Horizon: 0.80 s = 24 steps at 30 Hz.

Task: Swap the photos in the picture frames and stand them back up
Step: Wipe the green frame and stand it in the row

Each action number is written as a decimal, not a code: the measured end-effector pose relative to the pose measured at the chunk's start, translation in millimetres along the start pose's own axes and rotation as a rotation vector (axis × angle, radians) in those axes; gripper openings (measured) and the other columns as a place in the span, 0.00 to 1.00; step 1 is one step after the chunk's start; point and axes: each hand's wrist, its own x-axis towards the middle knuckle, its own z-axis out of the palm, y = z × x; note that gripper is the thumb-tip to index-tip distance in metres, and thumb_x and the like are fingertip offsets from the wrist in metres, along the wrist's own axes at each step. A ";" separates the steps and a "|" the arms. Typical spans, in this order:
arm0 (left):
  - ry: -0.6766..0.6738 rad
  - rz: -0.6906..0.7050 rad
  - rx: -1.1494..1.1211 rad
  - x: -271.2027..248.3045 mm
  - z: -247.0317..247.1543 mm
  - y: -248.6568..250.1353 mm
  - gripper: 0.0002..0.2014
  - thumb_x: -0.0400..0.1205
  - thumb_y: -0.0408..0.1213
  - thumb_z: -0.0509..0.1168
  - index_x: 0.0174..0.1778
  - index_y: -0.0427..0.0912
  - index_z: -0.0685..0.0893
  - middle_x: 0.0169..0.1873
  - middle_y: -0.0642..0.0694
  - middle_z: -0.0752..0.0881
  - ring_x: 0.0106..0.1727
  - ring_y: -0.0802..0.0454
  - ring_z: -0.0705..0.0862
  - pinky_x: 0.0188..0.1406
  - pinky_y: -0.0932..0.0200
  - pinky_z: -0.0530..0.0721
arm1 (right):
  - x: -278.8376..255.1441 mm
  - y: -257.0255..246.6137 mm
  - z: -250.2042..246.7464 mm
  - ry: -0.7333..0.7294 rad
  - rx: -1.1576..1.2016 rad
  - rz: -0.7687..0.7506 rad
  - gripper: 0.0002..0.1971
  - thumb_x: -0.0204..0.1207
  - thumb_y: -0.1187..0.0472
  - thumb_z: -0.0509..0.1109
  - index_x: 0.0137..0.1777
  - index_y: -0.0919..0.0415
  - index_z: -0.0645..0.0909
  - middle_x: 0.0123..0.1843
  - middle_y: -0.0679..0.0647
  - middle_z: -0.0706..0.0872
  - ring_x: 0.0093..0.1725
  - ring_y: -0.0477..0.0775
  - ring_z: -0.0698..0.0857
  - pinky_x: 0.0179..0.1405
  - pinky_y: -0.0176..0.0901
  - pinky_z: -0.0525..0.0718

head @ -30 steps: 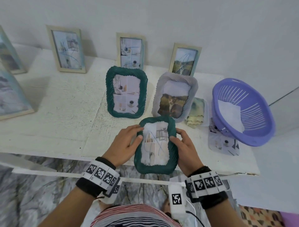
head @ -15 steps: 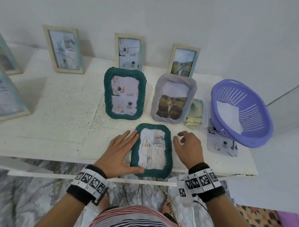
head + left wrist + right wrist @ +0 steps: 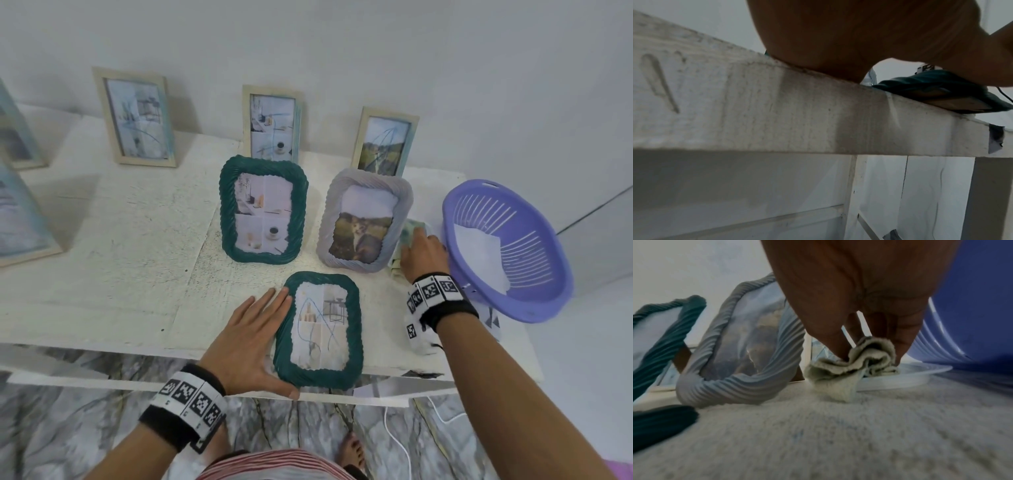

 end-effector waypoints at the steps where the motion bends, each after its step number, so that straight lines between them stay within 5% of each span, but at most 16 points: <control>1: -0.006 -0.003 0.002 -0.4 -0.4 0.3 0.71 0.58 0.89 0.51 0.86 0.40 0.40 0.86 0.45 0.39 0.86 0.49 0.39 0.81 0.43 0.45 | 1.9 1.0 0.6 -0.015 0.007 0.009 0.14 0.81 0.68 0.60 0.65 0.69 0.71 0.59 0.72 0.80 0.55 0.73 0.82 0.49 0.58 0.80; 9: -0.013 -0.011 0.006 0.3 0.7 0.3 0.70 0.59 0.89 0.49 0.85 0.41 0.37 0.85 0.46 0.36 0.86 0.51 0.35 0.81 0.44 0.42 | -29.5 4.4 -15.6 -0.006 0.176 0.033 0.19 0.78 0.70 0.61 0.70 0.69 0.72 0.59 0.73 0.78 0.56 0.72 0.79 0.53 0.54 0.76; 15: 0.004 -0.001 -0.010 0.3 -0.1 -0.5 0.69 0.59 0.89 0.50 0.84 0.43 0.32 0.84 0.49 0.31 0.84 0.54 0.30 0.83 0.46 0.38 | -100.6 -3.8 -22.9 -0.109 0.328 0.039 0.23 0.79 0.67 0.62 0.75 0.62 0.71 0.57 0.65 0.79 0.48 0.56 0.73 0.49 0.42 0.68; 20: -0.004 -0.002 -0.002 0.3 1.0 -0.5 0.69 0.60 0.88 0.51 0.86 0.41 0.39 0.86 0.47 0.38 0.86 0.51 0.37 0.82 0.44 0.44 | -133.9 -27.6 -15.4 -0.092 0.462 -0.144 0.27 0.75 0.65 0.65 0.75 0.53 0.72 0.50 0.55 0.74 0.42 0.55 0.75 0.45 0.42 0.71; 24: -0.020 -0.001 0.005 -0.2 -0.8 0.1 0.70 0.60 0.89 0.49 0.85 0.41 0.37 0.85 0.47 0.36 0.86 0.50 0.35 0.82 0.45 0.41 | -133.3 -49.1 2.4 -0.118 0.311 -0.325 0.23 0.75 0.60 0.66 0.71 0.55 0.76 0.50 0.57 0.74 0.42 0.62 0.80 0.38 0.47 0.78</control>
